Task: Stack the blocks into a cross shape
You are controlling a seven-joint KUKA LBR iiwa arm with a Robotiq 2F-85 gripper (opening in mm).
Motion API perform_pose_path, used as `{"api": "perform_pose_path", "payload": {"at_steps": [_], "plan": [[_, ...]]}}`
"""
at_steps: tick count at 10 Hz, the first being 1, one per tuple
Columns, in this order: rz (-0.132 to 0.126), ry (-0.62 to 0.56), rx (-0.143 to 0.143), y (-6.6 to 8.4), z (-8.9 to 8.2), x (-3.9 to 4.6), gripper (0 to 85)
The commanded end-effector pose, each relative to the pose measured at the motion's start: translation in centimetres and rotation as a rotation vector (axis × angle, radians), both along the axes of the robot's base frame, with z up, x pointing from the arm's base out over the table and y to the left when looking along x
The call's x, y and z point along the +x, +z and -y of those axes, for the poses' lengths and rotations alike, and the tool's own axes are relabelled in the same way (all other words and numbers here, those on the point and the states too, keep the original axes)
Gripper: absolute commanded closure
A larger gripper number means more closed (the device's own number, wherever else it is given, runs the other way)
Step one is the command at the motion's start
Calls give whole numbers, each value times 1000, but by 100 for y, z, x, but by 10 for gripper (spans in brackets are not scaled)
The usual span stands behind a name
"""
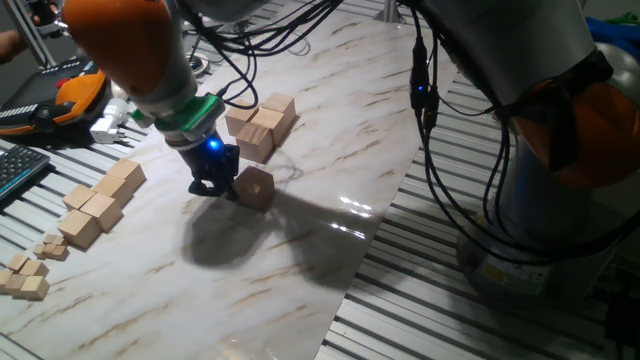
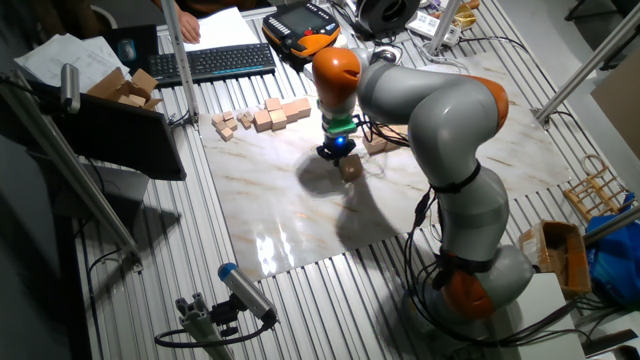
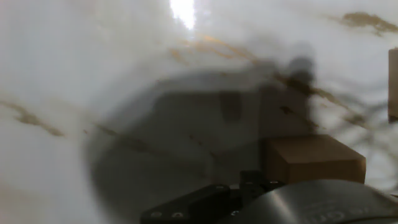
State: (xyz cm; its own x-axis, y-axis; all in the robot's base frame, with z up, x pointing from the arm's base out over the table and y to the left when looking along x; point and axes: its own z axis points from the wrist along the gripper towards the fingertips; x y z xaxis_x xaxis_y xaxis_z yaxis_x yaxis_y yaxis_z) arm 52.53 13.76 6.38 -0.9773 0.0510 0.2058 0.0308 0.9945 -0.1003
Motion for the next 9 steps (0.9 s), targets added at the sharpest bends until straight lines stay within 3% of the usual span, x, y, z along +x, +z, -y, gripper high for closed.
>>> {"api": "perform_pose_path", "payload": {"at_steps": [1, 3, 6, 8, 9], "plan": [[-3, 18, -4, -6, 1, -10, 850], [-5, 61, -39, -18, 5, -26, 850], [-6, 105, -62, -39, 27, -25, 850], [2, 121, -64, -60, 93, -4, 850], [2, 127, -48, -60, 160, 12, 850]]}}
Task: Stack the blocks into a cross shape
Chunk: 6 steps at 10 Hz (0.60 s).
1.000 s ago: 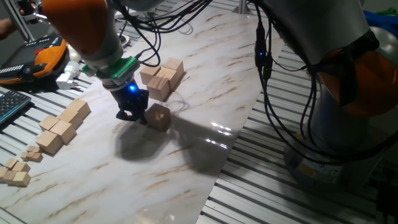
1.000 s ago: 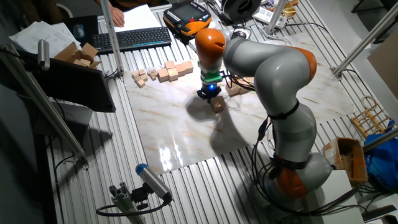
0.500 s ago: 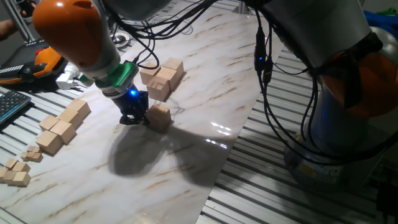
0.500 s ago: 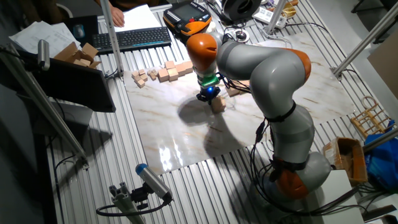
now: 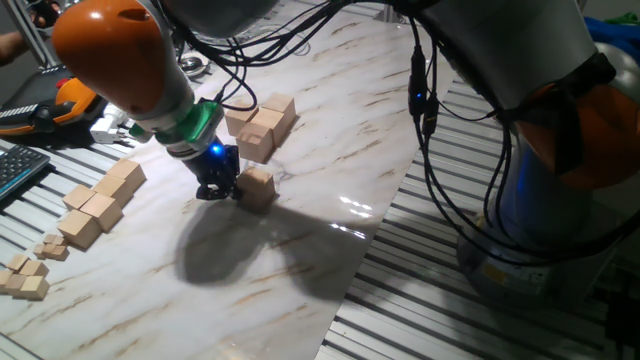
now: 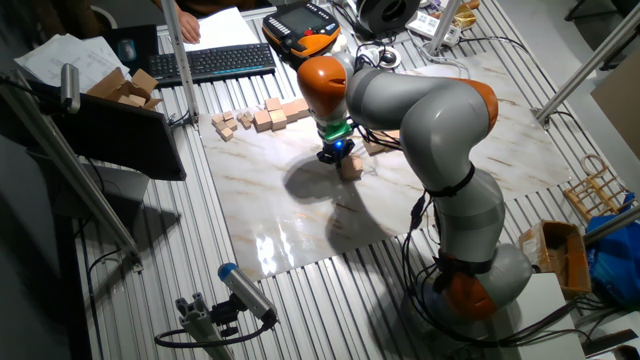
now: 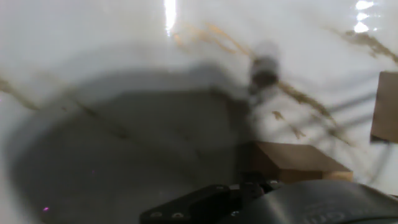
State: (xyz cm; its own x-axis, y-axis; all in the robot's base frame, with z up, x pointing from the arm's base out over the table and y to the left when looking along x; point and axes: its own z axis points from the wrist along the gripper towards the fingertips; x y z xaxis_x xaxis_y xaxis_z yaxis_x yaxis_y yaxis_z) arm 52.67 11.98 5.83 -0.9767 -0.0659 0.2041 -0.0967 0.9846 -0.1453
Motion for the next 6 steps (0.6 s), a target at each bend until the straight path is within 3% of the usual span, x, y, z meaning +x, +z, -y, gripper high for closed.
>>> {"api": "perform_pose_path", "payload": {"at_steps": [1, 4, 6], "plan": [[-1, 7, 8, 11, 49, 9, 850], [-2, 30, 2, 42, 177, 46, 850], [-12, 60, 33, 56, 341, 109, 850]]}}
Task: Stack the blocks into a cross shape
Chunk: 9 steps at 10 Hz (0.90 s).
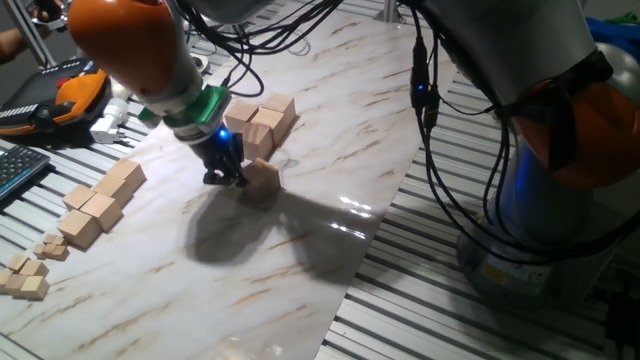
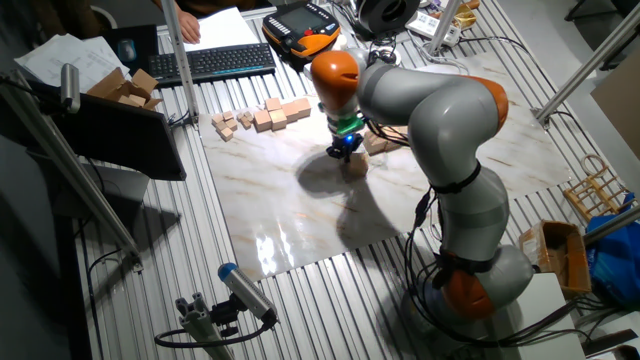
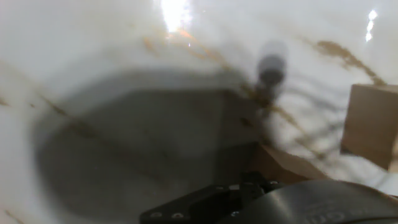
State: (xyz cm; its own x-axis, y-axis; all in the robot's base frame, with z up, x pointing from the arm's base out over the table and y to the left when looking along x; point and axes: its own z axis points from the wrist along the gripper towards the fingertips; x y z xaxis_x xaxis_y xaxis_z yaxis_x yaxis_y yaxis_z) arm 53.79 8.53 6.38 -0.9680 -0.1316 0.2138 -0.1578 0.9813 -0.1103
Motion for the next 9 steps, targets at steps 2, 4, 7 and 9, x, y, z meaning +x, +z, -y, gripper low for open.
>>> {"api": "perform_pose_path", "payload": {"at_steps": [2, 4, 7, 9], "plan": [[4, 11, 9, -19, 99, 29, 850], [8, 28, 9, -21, 186, 50, 850], [-2, 44, 22, 18, 296, 64, 850], [-4, 56, 24, 12, 362, 71, 850]]}}
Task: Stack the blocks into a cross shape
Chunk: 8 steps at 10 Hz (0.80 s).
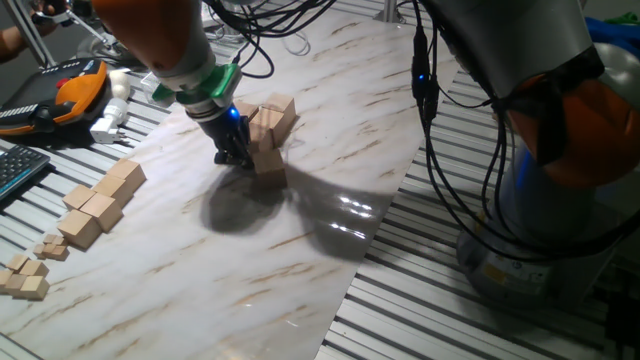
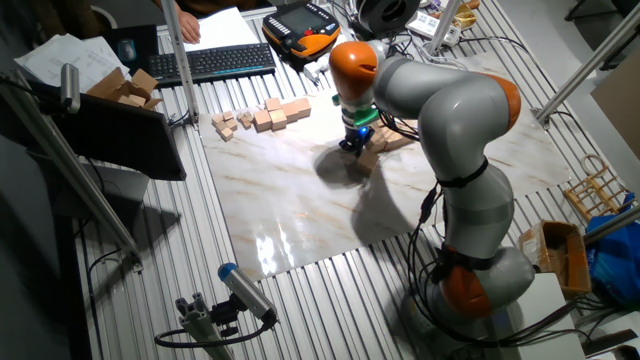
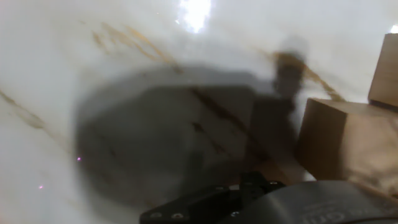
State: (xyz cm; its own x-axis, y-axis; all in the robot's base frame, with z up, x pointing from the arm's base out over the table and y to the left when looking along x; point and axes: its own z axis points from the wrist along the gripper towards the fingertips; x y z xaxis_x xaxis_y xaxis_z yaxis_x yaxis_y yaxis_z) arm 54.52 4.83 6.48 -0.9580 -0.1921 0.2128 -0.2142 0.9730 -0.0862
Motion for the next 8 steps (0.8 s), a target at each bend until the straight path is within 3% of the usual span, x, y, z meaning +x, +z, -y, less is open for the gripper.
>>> {"api": "perform_pose_path", "payload": {"at_steps": [1, 2, 3, 4, 6, 8], "plan": [[1, 6, 9, -11, 28, 3, 850], [-2, -6, 23, -3, 11, 10, 850], [-4, -10, 14, 11, -10, 13, 850], [-11, -23, 31, 11, -9, 12, 850], [6, -40, 47, 17, -20, 16, 850], [-5, -55, 72, 89, -176, 23, 850]]}}
